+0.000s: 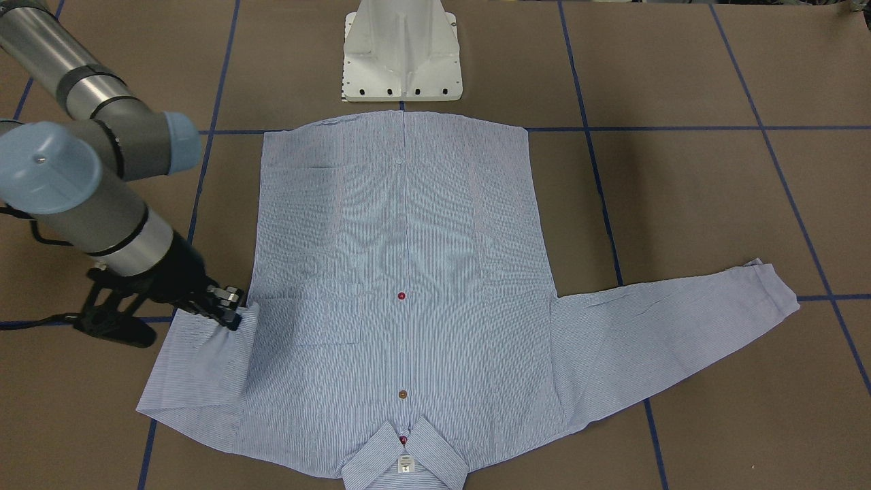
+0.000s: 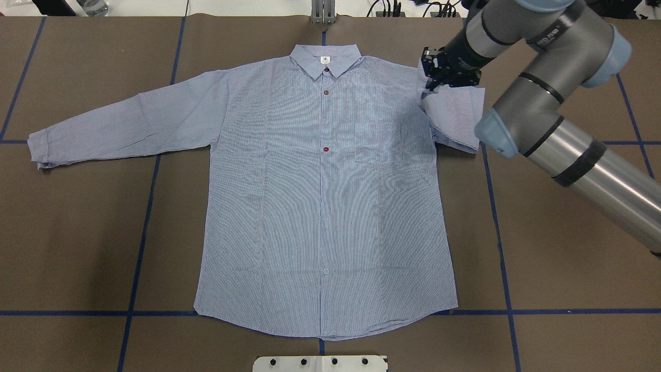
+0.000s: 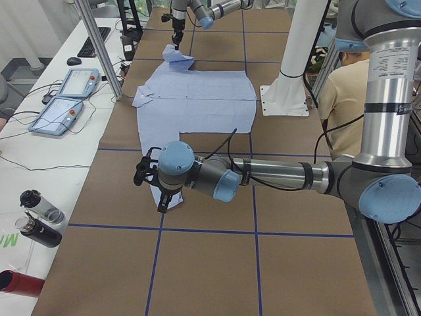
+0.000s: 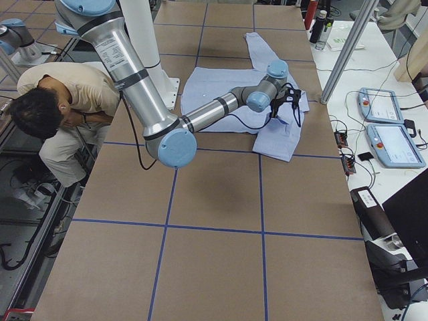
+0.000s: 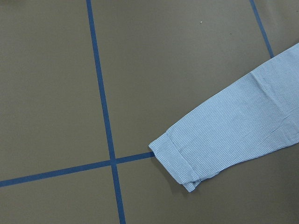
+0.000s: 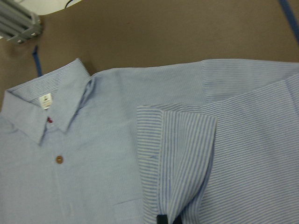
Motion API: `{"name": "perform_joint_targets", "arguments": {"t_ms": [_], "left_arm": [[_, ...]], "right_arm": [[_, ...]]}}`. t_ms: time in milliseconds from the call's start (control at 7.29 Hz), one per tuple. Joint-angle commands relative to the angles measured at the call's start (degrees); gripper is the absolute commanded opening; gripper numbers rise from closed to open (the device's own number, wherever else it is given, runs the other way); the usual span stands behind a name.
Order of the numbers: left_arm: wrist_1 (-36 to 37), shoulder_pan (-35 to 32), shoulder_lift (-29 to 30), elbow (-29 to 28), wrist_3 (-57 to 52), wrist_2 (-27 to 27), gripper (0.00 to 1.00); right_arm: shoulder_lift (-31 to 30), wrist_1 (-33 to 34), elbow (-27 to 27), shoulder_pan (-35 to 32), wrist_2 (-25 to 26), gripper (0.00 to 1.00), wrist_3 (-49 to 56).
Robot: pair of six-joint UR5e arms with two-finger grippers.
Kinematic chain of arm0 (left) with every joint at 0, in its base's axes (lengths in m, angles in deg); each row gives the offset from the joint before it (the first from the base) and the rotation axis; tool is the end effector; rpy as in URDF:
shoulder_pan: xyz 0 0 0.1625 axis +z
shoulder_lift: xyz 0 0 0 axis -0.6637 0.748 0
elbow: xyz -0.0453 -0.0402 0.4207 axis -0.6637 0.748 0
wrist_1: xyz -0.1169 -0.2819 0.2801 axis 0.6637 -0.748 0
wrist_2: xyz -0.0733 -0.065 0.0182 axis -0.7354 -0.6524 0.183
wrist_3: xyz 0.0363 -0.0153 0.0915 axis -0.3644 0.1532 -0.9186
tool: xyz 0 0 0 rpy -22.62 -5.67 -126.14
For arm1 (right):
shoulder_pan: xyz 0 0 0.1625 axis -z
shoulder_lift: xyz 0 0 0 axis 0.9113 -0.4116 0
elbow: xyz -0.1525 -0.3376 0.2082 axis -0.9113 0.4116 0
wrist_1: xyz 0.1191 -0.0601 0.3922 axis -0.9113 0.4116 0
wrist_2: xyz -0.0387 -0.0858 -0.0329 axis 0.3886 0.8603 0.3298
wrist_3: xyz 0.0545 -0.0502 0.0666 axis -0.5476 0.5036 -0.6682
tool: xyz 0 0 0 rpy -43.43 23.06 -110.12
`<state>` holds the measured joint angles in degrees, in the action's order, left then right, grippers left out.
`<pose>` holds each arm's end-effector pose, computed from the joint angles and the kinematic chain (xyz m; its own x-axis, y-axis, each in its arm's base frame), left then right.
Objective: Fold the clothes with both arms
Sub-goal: 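Carry the grasped sleeve with the right gripper across onto the shirt's chest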
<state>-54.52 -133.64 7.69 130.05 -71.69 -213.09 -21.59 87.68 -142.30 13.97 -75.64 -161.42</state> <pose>-0.0707 -0.5002 0.5802 0.5936 0.2073 -0.7776 0.0874 0.9440 0.3183 -0.3881 -0.6248 0.2606 0.4654 0.2746 0.8414 -0.3276 0.9366 -0.1244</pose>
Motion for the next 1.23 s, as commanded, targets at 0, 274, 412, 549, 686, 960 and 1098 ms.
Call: {"name": "perform_joint_targets", "arguments": {"t_ms": [0, 274, 412, 549, 686, 960, 1098], "left_arm": [[-0.03, -0.05, 0.06, 0.30, 0.05, -0.09, 1.00], [-0.03, 0.04, 0.06, 0.30, -0.03, -0.09, 1.00], [-0.03, 0.04, 0.06, 0.30, -0.03, -0.09, 1.00], [-0.03, -0.05, 0.06, 0.39, -0.03, -0.09, 1.00], [-0.03, 0.04, 0.06, 0.39, -0.03, -0.09, 1.00], [-0.03, -0.05, 0.06, 0.48, -0.03, -0.09, 1.00], [-0.03, 0.04, 0.06, 0.39, -0.03, -0.09, 1.00]], "right_arm": [[10.02, -0.01, 4.93, 6.87, 7.11, 0.00, -4.33], [15.58, -0.19, 9.42, 9.61, 9.51, 0.00, -4.78], [17.95, -0.45, 11.09, 9.89, 9.69, 0.00, -4.78], [19.28, -0.63, 12.33, 10.50, 10.82, 0.00, -4.78], [21.03, -0.63, 14.43, 11.03, 11.71, 0.00, -4.78], [21.22, -3.42, 15.93, 11.82, 12.41, 0.00, -4.87], [21.14, -3.44, 16.03, 11.91, 12.68, 0.00, -4.87]]}}
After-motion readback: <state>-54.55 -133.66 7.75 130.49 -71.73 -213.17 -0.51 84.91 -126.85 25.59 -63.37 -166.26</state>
